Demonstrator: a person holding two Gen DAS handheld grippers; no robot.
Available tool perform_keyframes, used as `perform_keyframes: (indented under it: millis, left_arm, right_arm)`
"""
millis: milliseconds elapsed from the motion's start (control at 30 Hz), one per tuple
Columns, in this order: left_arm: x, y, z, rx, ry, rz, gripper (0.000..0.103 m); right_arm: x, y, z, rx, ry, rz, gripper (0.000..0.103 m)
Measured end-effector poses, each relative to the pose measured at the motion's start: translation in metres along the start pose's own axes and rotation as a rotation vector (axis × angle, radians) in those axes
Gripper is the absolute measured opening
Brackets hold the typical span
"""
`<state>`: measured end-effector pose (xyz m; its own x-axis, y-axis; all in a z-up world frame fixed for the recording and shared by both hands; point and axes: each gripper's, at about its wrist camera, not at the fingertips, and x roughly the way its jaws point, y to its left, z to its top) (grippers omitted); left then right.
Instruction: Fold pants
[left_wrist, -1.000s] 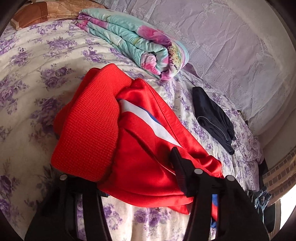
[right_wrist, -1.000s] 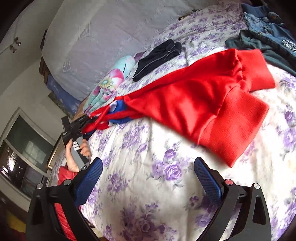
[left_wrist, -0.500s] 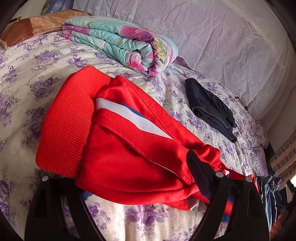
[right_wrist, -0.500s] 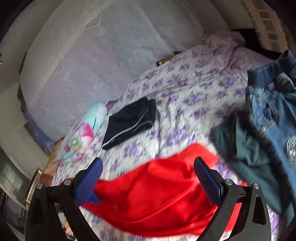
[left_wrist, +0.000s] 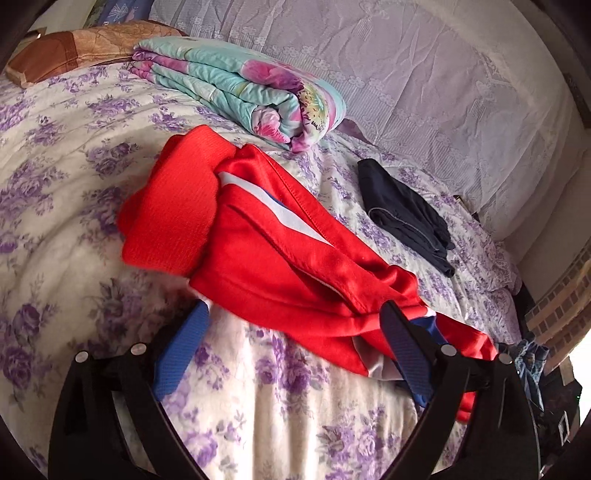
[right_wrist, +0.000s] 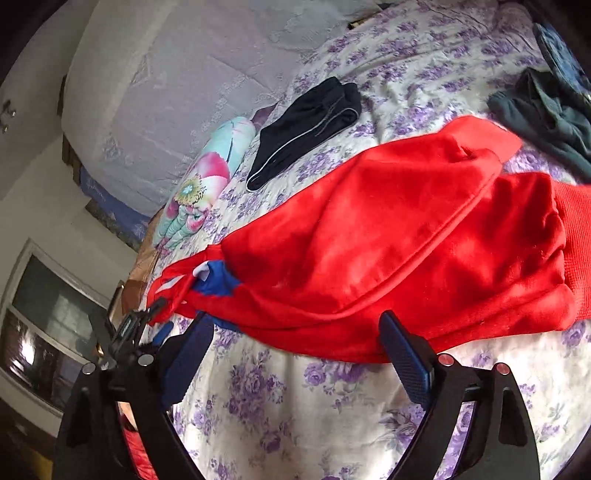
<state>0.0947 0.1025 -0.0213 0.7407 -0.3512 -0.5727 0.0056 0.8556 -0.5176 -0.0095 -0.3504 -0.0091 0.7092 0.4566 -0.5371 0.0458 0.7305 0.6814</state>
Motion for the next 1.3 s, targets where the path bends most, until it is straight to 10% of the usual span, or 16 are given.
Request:
perform_keyframes:
  millis: [200,267,300,467,733,900,1067,1300]
  left_arm:
    - [-0.011,0.003,-0.006,-0.009,-0.021,-0.033,0.091]
    - [-0.010,0.000,-0.007,0.006,-0.021,-0.021,0.091]
    - [-0.011,0.000,-0.007,0.009,-0.022,-0.022,0.091]
    - [-0.022,0.011,-0.007,-0.048,-0.024,-0.100,0.091]
    - [-0.020,0.024,0.011,-0.284,0.109,-0.259,0.091]
    - [-0.001,0.003,0.014,-0.252,0.131,-0.139,0.089]
    - [0.019,-0.009,0.021,-0.221,0.158,-0.084,0.026]
    - [0.003,-0.024,0.036,-0.117,0.086,-0.096,0.010]
  right_arm:
    - [0.025,-0.018,0.018,0.089,0.046,0.007,0.070]
    - [0.035,-0.020,0.026,0.096,0.054,0.001,0.016]
    - [0.035,-0.017,0.031,0.090,0.040,0.021,0.008]
    - [0.016,0.016,0.048,-0.119,-0.105,0.002,0.007]
    - [-0.004,-0.015,0.053,-0.046,-0.135,0.068,0.007]
    - [-0.008,-0.019,0.052,-0.023,-0.141,0.075,0.007]
    - [-0.005,-0.025,0.050,-0.004,-0.130,0.061,0.007]
    - [-0.010,-0.026,0.044,0.001,-0.142,0.059,0.007]
